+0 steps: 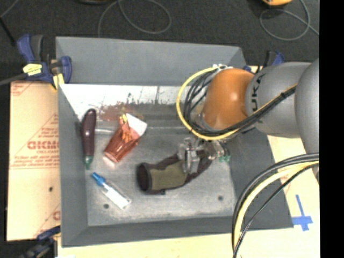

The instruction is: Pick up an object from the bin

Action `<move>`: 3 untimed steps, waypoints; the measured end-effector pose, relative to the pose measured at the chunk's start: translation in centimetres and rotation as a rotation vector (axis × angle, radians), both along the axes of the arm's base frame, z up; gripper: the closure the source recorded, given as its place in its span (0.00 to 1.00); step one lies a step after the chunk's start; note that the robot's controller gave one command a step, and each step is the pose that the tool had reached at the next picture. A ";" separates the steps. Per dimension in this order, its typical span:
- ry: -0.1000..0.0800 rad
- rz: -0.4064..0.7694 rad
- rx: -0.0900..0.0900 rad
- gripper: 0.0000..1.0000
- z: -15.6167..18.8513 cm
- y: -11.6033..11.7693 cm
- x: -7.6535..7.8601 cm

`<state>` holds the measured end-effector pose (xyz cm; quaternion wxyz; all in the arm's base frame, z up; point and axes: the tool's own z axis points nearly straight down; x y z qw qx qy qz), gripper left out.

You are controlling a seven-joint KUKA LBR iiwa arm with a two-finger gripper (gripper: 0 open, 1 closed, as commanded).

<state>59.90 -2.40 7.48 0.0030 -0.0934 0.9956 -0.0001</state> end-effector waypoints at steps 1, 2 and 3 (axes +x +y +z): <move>-0.004 0.032 0.000 1.00 9.9 3.7 2.4; -0.004 0.032 0.000 1.00 9.9 3.7 2.4; 0.001 0.043 -0.001 1.00 14.7 4.3 2.1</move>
Offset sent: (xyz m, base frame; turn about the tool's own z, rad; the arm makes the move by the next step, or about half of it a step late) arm 0.0000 0.0000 0.0000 0.0000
